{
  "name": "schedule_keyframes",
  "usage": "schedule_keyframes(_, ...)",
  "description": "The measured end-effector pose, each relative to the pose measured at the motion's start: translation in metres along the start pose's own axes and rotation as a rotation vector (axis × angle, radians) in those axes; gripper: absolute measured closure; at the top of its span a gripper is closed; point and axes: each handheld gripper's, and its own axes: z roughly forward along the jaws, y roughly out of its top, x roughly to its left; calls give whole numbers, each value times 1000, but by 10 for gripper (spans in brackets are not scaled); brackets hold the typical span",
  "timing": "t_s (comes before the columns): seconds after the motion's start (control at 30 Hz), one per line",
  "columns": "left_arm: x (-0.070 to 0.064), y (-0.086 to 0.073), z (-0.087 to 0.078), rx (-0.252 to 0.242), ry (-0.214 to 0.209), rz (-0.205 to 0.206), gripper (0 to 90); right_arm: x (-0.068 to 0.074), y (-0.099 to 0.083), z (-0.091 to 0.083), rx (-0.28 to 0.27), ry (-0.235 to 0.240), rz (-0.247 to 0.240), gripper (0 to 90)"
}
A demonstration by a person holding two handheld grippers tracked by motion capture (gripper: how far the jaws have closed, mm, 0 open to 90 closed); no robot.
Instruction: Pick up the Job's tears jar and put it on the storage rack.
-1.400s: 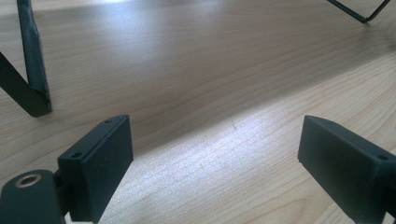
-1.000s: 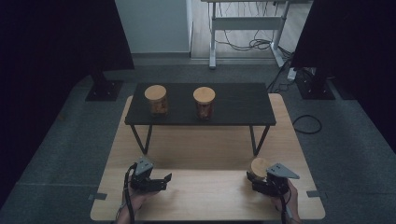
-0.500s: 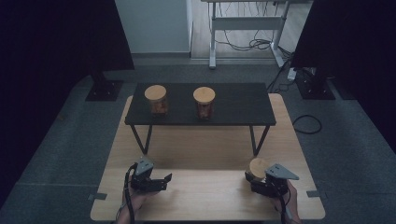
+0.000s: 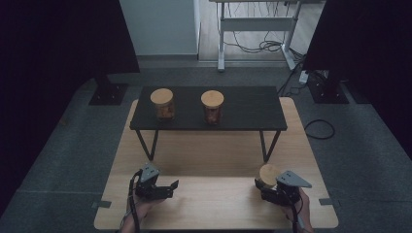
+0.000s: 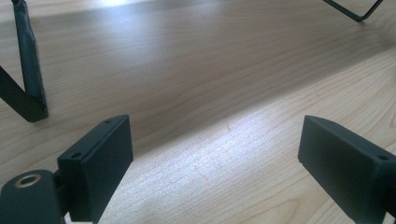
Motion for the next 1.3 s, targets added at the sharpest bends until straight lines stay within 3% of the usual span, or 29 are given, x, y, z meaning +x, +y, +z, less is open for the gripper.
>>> schedule_keyframes(1.3,0,0,-1,-2,5,-1,99,3,6,-7,-44,20,-18,244)
